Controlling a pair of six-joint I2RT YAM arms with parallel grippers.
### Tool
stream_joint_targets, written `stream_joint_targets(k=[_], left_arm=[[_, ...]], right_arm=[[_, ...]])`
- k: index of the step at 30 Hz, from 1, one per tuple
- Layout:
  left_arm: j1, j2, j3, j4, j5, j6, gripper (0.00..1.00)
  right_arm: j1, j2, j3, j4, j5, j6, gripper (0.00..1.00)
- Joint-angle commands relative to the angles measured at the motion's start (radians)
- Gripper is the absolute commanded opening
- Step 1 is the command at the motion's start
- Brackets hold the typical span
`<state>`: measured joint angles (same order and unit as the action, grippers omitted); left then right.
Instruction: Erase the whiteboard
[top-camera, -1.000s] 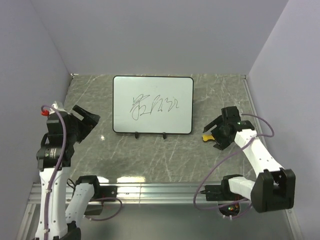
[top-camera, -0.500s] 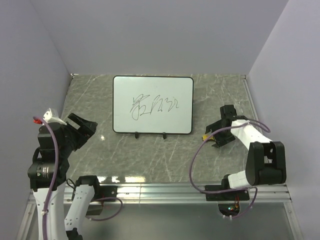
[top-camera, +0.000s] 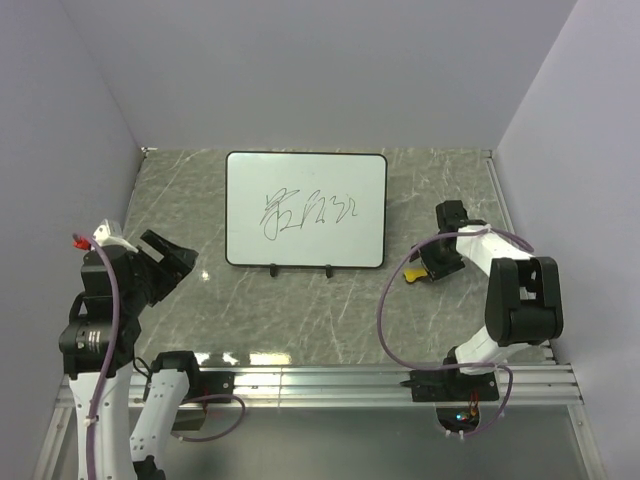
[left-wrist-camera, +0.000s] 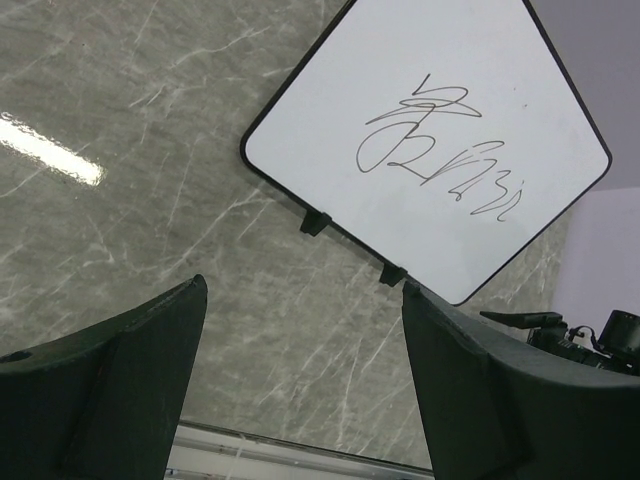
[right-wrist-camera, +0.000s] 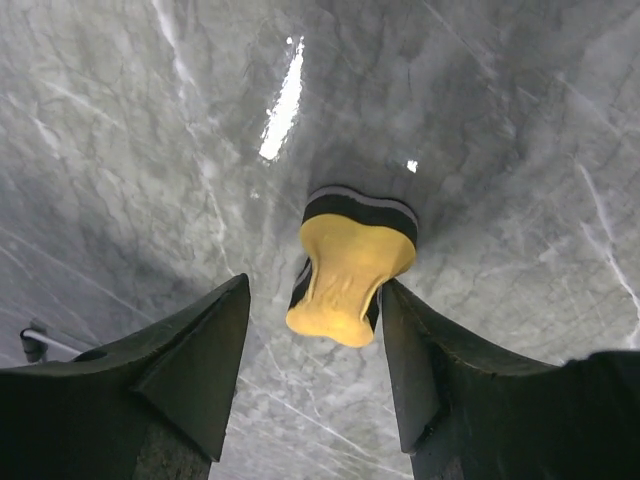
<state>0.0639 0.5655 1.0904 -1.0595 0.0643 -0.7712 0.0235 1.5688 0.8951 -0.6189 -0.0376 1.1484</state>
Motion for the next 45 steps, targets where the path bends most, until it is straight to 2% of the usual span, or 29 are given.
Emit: stream_joint_targets(k=[1,8,11,12,14,15,16,19,23,28,31,33,38,42,45], left_arm=[[-0.003,0.02,-0.003,0.024,0.014,0.018,0.84],[-0.003,0.031,-0.015,0.035,0.009,0.023,0.84],[-0.001,0.028,-0.03,0.046,0.015,0.015,0.84],[-0.003,0.03,-0.034,0.052,0.017,0.013,0.84],[-0.003,0.033,-0.038,0.055,0.025,0.018,0.84],[-0.003,0.033,-0.04,0.059,0.029,0.021,0.85],[-0.003,0.04,-0.043,0.065,0.035,0.026,0.86],[-0.003,0.059,-0.046,0.056,0.005,0.035,0.97],[-0.003,0.071,-0.05,0.088,-0.044,0.035,0.97],[-0.003,0.122,-0.061,0.162,-0.116,0.071,0.94],[-0.003,0.158,-0.107,0.32,-0.075,0.127,0.93],[-0.003,0.183,-0.165,0.479,0.003,0.147,0.89],[-0.001,0.237,-0.289,0.781,0.216,0.208,0.86],[0.007,0.324,-0.333,1.063,0.328,0.256,0.84],[0.025,0.451,-0.317,1.183,0.345,0.276,0.87]], right_arm=[[-0.007,0.03,0.03,0.01,0.031,0.001,0.62],[-0.007,0.059,0.024,0.015,0.036,-0.009,0.55],[-0.007,0.068,0.019,0.016,0.035,-0.022,0.47],[-0.007,0.063,0.013,0.027,0.031,-0.032,0.34],[-0.007,0.051,-0.004,0.033,0.03,-0.035,0.17],[-0.005,0.037,-0.01,0.033,0.025,-0.039,0.05],[-0.004,0.031,-0.022,0.033,0.022,-0.042,0.0],[0.006,-0.003,-0.047,0.021,-0.004,-0.062,0.0],[0.042,-0.114,-0.11,0.041,-0.07,-0.116,0.0],[0.11,-0.341,-0.185,0.021,-0.157,-0.21,0.0],[0.138,-0.49,-0.217,-0.018,-0.203,-0.26,0.0],[0.144,-0.597,-0.219,-0.06,-0.214,-0.305,0.0],[0.188,-0.683,-0.171,-0.159,-0.223,-0.38,0.0],[0.187,-0.701,-0.107,-0.148,-0.295,-0.384,0.0],[0.187,-0.685,-0.04,-0.183,-0.303,-0.374,0.0]])
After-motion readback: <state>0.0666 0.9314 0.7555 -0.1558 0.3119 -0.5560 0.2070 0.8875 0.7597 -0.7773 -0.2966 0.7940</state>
